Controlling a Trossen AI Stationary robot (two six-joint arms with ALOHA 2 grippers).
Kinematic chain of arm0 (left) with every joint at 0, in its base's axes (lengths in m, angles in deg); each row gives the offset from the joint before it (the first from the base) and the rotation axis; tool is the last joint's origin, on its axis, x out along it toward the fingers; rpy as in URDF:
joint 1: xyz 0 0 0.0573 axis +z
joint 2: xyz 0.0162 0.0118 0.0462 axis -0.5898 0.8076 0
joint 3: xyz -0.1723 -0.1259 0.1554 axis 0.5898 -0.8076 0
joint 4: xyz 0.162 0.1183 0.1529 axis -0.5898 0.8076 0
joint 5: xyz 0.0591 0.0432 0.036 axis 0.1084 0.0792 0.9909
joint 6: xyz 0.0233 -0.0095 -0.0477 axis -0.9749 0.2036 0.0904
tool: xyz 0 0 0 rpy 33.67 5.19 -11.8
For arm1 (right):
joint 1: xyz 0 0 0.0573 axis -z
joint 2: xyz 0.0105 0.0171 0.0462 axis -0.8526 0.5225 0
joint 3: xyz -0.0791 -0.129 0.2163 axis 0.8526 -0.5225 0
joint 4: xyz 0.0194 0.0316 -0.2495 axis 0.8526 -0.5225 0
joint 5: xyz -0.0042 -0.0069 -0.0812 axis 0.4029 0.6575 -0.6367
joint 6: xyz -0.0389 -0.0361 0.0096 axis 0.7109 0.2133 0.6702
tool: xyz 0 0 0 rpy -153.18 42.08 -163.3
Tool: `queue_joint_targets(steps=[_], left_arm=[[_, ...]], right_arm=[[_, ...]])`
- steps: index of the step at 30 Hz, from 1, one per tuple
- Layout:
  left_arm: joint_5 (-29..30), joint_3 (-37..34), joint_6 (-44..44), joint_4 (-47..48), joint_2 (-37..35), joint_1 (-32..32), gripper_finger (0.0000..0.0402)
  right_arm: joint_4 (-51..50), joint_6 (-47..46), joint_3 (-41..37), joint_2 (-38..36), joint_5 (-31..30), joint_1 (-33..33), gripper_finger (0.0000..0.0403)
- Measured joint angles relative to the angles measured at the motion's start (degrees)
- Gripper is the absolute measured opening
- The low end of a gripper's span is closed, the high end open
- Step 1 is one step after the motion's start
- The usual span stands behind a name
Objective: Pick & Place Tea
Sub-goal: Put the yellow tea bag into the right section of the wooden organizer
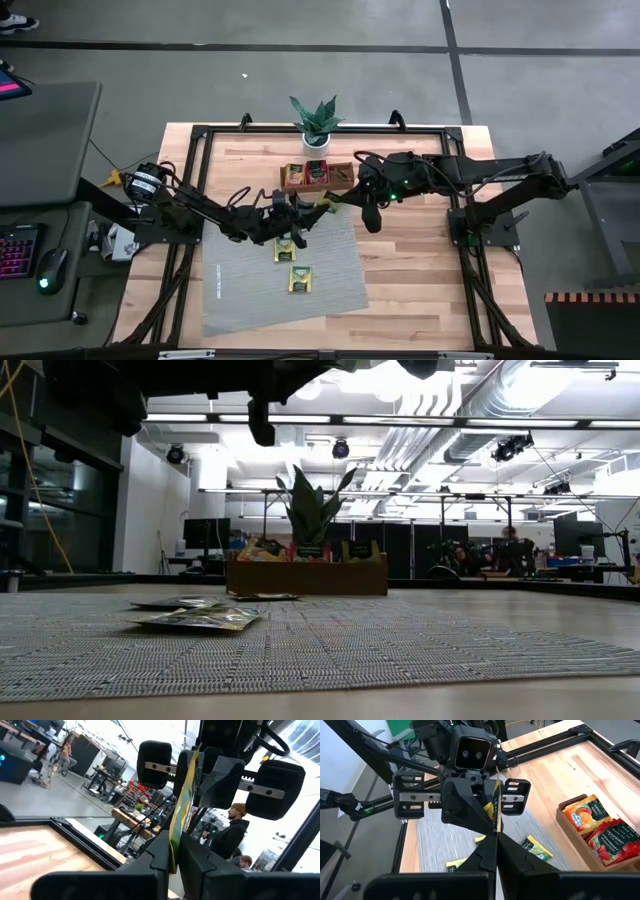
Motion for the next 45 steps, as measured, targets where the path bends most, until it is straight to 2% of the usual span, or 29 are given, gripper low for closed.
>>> queue_joint_targets(steps=[7,16,20,29,33,38,42,45], left_arm=[[0.17,0.00,0.84,-0.10,0.00,0.00,0.0079],[-3.52,0.02,2.45,-0.09,0.00,0.00,0.0221],[-3.72,0.02,3.68,0.40,-0.36,0.00,0.0264],[-1.01,0.00,5.84,9.22,-3.15,0.00,0.0275],[-1.44,0.02,6.69,10.75,-4.88,-0.02,0.0275],[-8.09,0.02,10.15,11.28,-5.29,-0.02,0.0275],[-13.57,0.02,13.90,11.53,-5.27,-0.14,0.0276],[-14.95,0.02,15.06,12.02,-5.27,-0.52,0.0276]], right_arm=[[-0.32,-0.13,-0.02,0.00,0.13,-0.02,0.0001],[-1.53,-0.15,-0.04,0.00,-2.61,-0.02,0.0000],[-6.06,-0.82,-0.04,0.00,-5.11,0.44,0.0000],[-22.84,-3.61,-0.04,0.00,-11.09,1.03,0.0000],[-25.62,-2.23,-0.04,0.00,-11.37,1.03,0.0000],[-22.01,0.78,-3.39,0.31,-9.62,2.60,0.0000],[-13.16,4.06,-10.15,0.39,-6.49,4.99,0.0000],[-8.38,7.60,-13.52,0.39,-4.68,7.31,0.0000]])
